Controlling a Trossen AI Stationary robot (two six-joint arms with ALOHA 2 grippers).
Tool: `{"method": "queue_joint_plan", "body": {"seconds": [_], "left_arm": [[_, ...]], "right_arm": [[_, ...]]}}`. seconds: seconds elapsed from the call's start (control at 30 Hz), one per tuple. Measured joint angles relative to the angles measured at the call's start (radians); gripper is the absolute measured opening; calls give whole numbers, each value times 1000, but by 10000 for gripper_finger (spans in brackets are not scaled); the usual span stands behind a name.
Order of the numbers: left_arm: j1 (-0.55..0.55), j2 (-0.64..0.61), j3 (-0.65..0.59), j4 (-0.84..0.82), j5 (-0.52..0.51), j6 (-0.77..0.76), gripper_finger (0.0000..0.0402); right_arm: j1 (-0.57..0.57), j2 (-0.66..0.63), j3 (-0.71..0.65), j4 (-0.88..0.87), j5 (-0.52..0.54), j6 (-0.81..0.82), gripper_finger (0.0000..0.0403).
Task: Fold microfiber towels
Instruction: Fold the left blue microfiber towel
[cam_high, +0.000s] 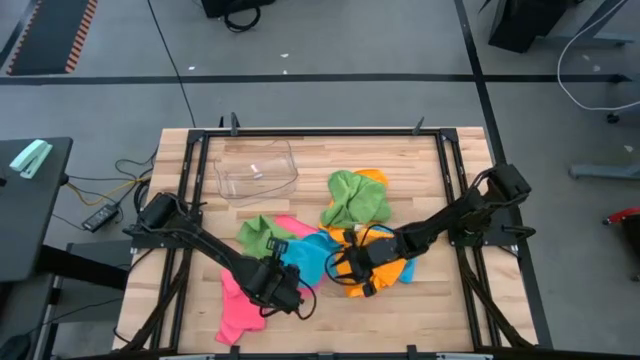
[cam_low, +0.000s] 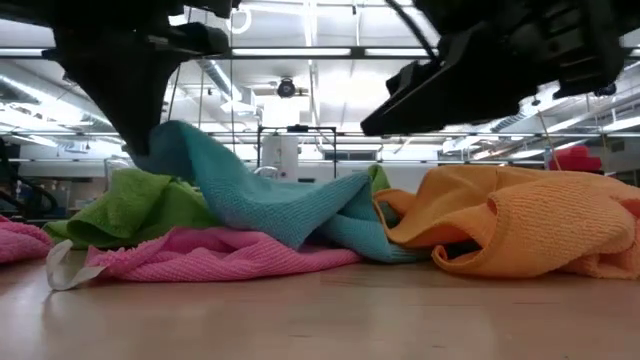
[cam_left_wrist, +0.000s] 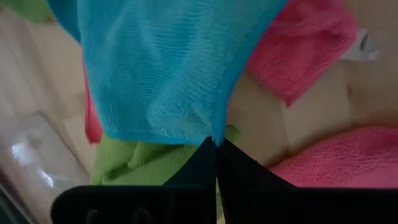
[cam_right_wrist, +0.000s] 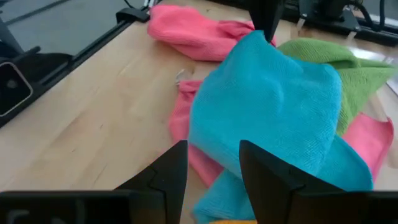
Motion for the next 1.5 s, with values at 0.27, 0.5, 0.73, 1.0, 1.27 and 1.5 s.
{"method": "queue_joint_plan", "body": {"seconds": [0.27, 0.5, 0.73, 1.0, 1.27, 1.5], "left_arm": [[27, -6, -118, 214, 0, 73, 12], [83, -7, -232, 325, 10, 145, 19], [180, -7, -302, 412, 12, 258, 8], [256, -85, -303, 384, 12, 342, 22], [304, -259, -303, 338, 28, 383, 12], [374, -312, -302, 334, 147, 416, 24]], "right_arm": [[48, -5, 0, -54, 29, -19, 154], [37, -12, 0, -152, 45, -70, 154], [-14, -78, -2, -266, 49, -86, 154], [-62, -224, -20, -336, 49, -62, 154], [-143, -235, -36, -319, 20, -64, 154], [-217, -287, -31, -333, -70, -39, 154]]}}
